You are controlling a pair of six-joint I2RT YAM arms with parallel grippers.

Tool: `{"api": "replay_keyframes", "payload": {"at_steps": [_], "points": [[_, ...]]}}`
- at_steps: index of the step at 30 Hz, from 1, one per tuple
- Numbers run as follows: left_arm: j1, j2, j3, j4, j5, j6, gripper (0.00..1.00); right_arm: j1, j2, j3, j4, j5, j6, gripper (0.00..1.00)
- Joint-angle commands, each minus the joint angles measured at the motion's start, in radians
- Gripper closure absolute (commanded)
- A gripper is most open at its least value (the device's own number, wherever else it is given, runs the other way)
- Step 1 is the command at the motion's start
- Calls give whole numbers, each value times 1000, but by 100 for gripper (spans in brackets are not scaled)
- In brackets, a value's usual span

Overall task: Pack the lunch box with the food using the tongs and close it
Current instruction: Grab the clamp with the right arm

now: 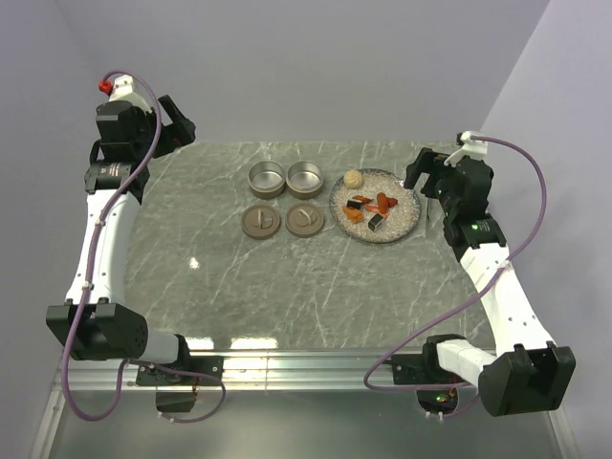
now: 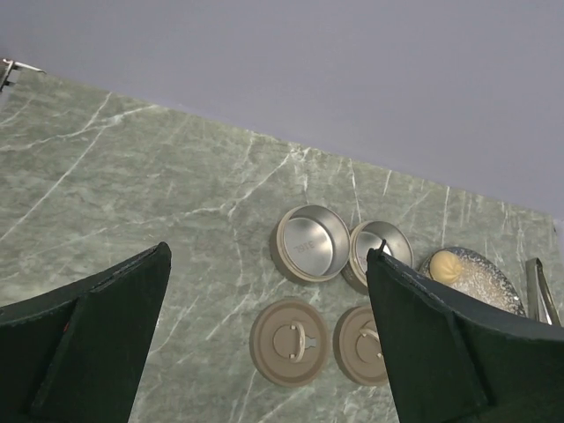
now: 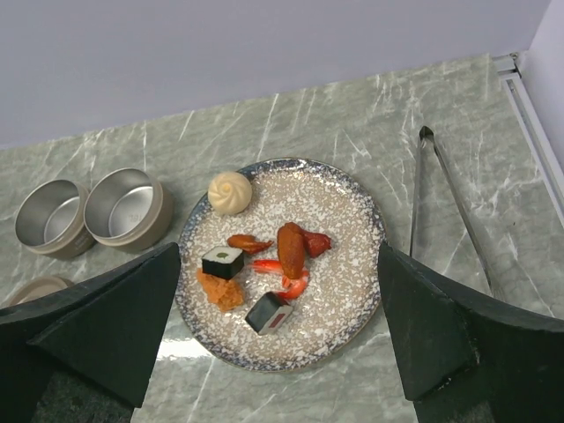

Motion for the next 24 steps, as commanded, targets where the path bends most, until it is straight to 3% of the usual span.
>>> {"api": "replay_keyframes", "payload": {"at_steps": [1,11,15,17,24], "points": [[0,-48,0,43,-34,29,1,-4,-12,38,31,12,8,0],[1,-35,-12,54,10,22,0,-7,28,51,-8,44,20,0],[0,-31,-35,84,85,25,1,-27,245,188,-158,179,30,0],[0,-37,-63,109,89,19,1,-41,339,287,-240,171,10,0],[0,-54,-126,113,78,48,1,-116,628,490,-285,178,-3,0]]}}
